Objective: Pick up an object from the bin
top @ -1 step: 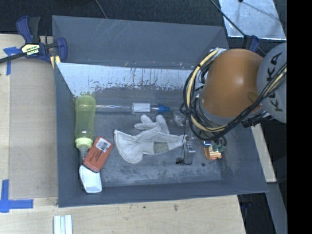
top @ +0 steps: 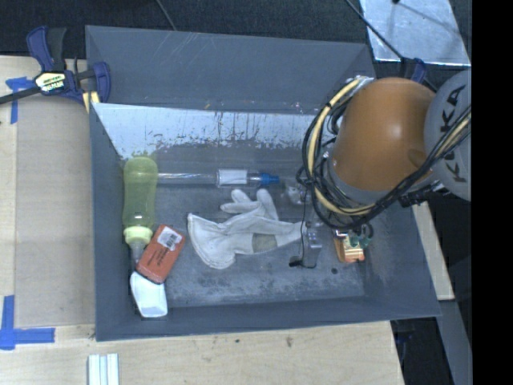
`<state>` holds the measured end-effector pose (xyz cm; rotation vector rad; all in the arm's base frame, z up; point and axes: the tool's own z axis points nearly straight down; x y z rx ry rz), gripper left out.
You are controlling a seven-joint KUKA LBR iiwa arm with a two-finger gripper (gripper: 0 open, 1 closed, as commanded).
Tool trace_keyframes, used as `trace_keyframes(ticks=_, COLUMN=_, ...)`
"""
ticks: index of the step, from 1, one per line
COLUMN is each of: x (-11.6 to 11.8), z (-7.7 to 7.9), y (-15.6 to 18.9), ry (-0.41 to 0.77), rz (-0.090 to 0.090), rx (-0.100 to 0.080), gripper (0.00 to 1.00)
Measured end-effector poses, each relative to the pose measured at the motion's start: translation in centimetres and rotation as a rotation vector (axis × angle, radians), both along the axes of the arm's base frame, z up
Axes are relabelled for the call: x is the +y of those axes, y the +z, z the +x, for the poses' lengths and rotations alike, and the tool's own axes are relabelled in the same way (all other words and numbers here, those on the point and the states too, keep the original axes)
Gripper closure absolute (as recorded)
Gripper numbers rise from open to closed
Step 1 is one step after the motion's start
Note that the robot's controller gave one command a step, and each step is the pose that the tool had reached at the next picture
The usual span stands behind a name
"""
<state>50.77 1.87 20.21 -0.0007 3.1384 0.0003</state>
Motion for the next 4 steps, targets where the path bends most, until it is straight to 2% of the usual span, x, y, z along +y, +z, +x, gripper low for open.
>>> trace_keyframes(ticks=1, x=0.9, z=1.5, y=-5.1, ry=0.013, rz=0.000, rx=-0.007, gripper=0.00)
trace_keyframes(ticks=2, x=0.9, z=2.9, y=-11.3, ry=-0.147, rz=0.000, rx=0.000, gripper=1.00)
trace_keyframes(ticks=3, x=0.9, z=2.9, y=-11.3, ry=-0.147, rz=0.000, rx=0.000, gripper=1.00)
trace_keyframes(ticks=4, x=1.0, z=2.2, y=-7.4, ry=-0.156, rz=-0.001, rx=0.010, gripper=1.00)
